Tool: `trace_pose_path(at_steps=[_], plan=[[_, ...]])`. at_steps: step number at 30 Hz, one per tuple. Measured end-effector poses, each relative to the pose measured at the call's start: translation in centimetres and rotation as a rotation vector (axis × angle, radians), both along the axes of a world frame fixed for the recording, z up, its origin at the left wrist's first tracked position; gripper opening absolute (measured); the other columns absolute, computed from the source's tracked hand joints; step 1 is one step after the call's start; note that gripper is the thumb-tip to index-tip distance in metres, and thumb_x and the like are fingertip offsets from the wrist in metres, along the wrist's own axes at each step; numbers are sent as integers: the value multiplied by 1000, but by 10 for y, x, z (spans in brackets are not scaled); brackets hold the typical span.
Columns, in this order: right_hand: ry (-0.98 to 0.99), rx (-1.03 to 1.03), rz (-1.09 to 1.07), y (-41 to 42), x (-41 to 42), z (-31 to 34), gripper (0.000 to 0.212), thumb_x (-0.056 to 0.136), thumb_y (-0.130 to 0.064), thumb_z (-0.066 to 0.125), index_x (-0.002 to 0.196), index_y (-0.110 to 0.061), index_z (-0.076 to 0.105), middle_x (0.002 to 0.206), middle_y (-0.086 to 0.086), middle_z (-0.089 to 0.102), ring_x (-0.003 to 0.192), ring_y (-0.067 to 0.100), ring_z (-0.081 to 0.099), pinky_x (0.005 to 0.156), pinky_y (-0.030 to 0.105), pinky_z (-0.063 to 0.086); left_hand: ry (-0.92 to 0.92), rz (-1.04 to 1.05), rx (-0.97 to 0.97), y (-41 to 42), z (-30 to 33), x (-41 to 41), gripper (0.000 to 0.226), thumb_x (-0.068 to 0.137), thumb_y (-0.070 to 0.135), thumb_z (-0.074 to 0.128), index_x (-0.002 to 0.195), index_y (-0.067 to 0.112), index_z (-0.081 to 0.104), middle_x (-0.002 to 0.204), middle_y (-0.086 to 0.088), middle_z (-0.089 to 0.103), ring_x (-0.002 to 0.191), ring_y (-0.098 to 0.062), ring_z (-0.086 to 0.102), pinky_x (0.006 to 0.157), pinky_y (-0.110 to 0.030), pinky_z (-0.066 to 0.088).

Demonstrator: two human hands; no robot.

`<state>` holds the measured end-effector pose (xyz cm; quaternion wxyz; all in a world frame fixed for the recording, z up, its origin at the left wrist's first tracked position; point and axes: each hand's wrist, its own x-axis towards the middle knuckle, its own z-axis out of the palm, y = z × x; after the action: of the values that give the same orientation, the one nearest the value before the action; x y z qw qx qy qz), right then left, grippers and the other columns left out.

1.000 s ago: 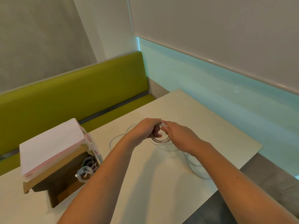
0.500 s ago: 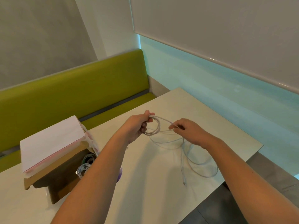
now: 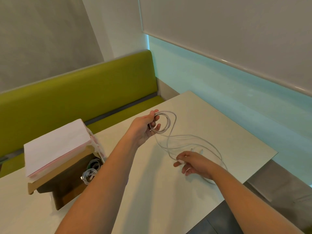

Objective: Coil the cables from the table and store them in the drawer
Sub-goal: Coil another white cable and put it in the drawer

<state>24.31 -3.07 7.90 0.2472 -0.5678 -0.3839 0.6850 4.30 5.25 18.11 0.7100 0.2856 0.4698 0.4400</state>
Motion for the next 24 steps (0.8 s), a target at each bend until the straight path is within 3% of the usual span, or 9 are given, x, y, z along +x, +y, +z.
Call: trace_pose_path(at_steps=[3,5,10,13,16,19,24], plan=[[216,-61,-173,6,2,10,26,98,-9,40,111,-3,61,96,19,72,56,18,50,54,27,42,23,30,-16,-2,-6,1,20,101,18,53,104,9,70,78,-2,63,61,-9,46,78,-31,56],[284,-67,-229,11,6,16,27,94,-9,45,110,-2,65,96,17,71,57,16,48,55,25,42,15,36,-21,-3,-11,2,20,101,18,53,103,9,70,79,-3,63,60,-9,44,78,-30,56],[253,-62,-304,14,10,18,25,86,-9,69,109,1,70,104,16,73,66,11,56,63,21,53,-18,12,-25,-8,-16,3,21,100,20,53,104,9,70,82,-3,64,60,-9,44,73,-30,56],[373,-31,-542,20,6,20,19,84,1,68,102,6,67,94,19,67,70,18,62,67,25,60,-18,-44,-3,-13,-16,6,21,98,21,57,103,6,71,82,-3,66,61,-9,47,66,-31,59],[427,89,-698,30,4,33,15,84,6,67,93,0,57,85,19,66,69,23,66,67,28,61,-3,-103,-4,-19,-18,10,21,96,20,60,102,4,71,81,-3,69,61,-7,54,62,-33,61],[431,134,-622,35,0,49,22,82,0,71,88,-9,52,88,13,71,71,19,68,63,24,57,-5,-121,-11,-22,-22,15,20,94,17,61,102,3,72,81,-3,71,64,-7,62,63,-36,62],[447,-25,-476,35,-4,59,13,89,-13,66,101,-14,68,80,-4,64,60,8,49,52,19,39,6,-90,0,-22,-28,19,15,93,10,61,102,6,73,83,-5,72,68,-10,65,73,-35,62]])
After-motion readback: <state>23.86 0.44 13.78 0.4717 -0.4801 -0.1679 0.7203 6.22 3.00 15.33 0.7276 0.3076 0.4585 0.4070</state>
